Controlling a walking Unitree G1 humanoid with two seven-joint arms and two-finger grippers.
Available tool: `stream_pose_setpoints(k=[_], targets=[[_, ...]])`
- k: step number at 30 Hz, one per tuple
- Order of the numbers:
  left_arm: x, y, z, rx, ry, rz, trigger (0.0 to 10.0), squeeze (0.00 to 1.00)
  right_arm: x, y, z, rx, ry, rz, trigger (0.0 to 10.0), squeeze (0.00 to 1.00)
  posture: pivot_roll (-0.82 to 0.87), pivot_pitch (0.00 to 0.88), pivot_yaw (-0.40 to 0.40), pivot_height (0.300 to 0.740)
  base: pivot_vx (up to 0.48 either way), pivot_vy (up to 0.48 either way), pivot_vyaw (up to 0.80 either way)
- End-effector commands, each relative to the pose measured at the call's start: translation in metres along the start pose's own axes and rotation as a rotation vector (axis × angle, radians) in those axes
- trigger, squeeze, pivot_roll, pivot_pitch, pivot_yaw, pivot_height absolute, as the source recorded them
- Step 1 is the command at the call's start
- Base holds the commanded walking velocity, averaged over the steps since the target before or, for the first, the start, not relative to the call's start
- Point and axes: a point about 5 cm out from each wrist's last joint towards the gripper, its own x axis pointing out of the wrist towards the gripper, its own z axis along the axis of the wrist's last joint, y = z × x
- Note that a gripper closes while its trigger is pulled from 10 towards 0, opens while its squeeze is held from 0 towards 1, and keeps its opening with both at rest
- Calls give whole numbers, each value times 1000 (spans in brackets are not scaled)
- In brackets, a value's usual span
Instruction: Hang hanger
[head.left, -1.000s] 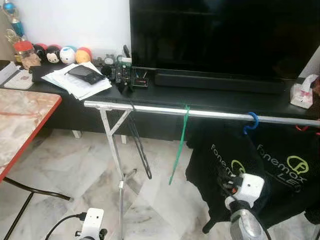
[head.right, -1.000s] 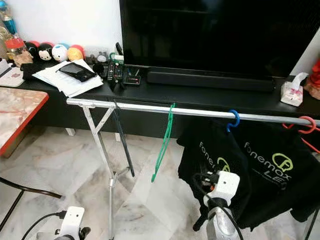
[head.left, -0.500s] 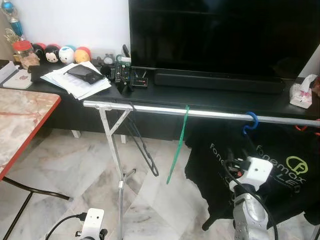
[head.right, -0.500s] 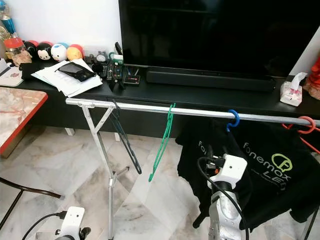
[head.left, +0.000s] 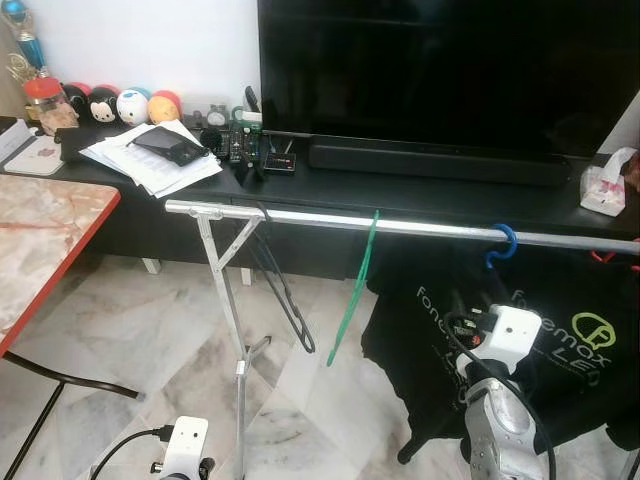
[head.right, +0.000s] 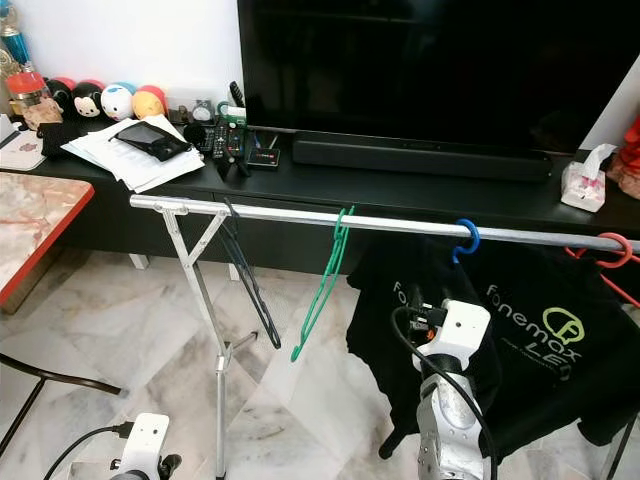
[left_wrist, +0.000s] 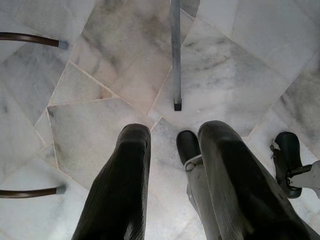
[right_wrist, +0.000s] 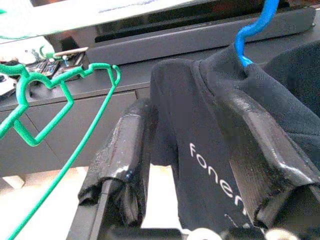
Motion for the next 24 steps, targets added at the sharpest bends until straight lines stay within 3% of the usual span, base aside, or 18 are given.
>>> stream_pose_setpoints(k=[1,24], targets=[[0,-2,1,17,-6,0,10000,0,1,0,4,-6,-6,-2,10000,0,-79,0,-80,740,0,0,0],[0,-3,0,19,-4,-7,10000,0,2,2,5,17,4,2,10000,0,-75,0,-80,740,0,-229,0]])
